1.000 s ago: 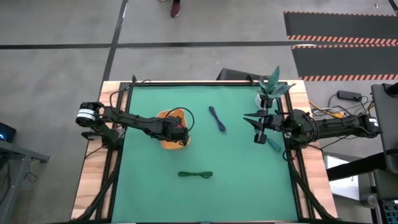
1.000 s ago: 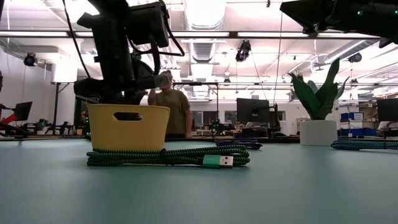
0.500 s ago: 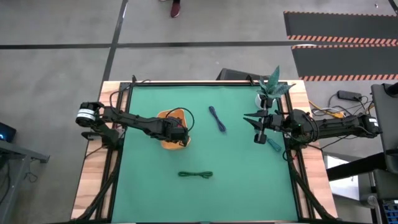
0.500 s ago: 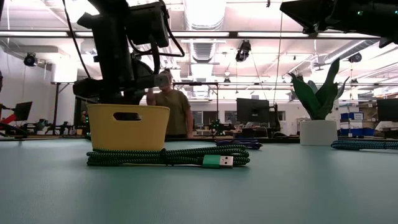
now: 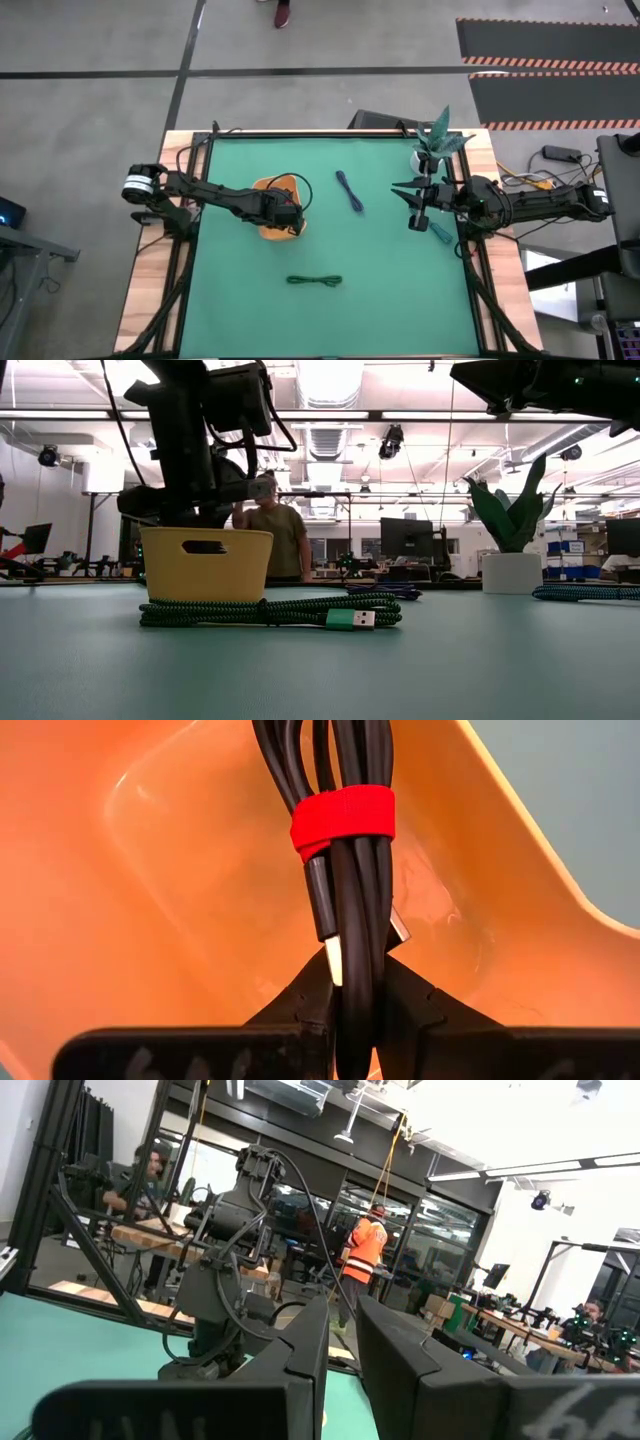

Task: Pick and place USB-C Cables
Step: Put the black USB cable into the orange bin, then put the violet USB cable into the orange bin

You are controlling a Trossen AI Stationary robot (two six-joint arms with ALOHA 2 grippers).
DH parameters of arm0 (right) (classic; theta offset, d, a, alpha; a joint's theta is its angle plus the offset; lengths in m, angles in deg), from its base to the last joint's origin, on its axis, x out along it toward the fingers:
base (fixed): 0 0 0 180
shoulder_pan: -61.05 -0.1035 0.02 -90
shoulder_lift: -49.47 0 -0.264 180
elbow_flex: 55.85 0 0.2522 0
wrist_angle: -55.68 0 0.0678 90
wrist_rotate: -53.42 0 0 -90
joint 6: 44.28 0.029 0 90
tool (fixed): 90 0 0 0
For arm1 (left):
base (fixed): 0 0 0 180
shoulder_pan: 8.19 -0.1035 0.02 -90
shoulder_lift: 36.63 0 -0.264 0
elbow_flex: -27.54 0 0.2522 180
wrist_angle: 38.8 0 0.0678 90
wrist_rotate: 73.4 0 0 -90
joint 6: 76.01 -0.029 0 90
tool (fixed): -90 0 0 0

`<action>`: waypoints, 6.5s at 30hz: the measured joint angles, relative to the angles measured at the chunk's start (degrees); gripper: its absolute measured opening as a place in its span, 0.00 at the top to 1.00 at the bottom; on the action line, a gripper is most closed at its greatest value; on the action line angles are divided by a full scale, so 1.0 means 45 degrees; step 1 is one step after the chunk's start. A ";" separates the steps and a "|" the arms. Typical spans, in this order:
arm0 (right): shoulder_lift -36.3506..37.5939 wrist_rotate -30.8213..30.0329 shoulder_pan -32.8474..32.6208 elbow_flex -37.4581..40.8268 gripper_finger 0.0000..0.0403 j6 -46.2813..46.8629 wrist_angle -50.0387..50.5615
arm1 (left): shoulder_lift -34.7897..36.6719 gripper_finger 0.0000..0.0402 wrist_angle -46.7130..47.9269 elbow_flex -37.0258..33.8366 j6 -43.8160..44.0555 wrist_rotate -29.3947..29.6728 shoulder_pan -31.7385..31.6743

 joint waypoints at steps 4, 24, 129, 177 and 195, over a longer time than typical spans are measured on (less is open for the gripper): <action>0.0000 0.0000 0.0000 0.0000 0.88 0.0000 0.0000 | 0.0000 0.93 0.0000 0.0000 0.0000 0.0004 0.0000; 0.0000 0.0000 0.0000 0.0000 0.88 0.0092 0.0000 | 0.0000 0.88 0.0000 0.0000 -0.0003 0.0005 0.0000; -0.9869 -0.2789 0.0150 -1.0099 0.77 0.9970 1.2685 | 0.9159 0.81 -1.5361 -0.8073 -1.8711 0.2477 0.0083; -1.6417 -0.2987 0.2482 -1.3654 0.51 1.0897 1.6450 | 0.9369 0.81 -1.5354 -0.8160 -1.8724 0.2521 0.0083; -1.6977 -0.2652 0.2472 -1.3690 0.90 1.2035 1.6186 | 0.9438 0.81 -1.5379 -0.8160 -1.8702 0.2521 0.0085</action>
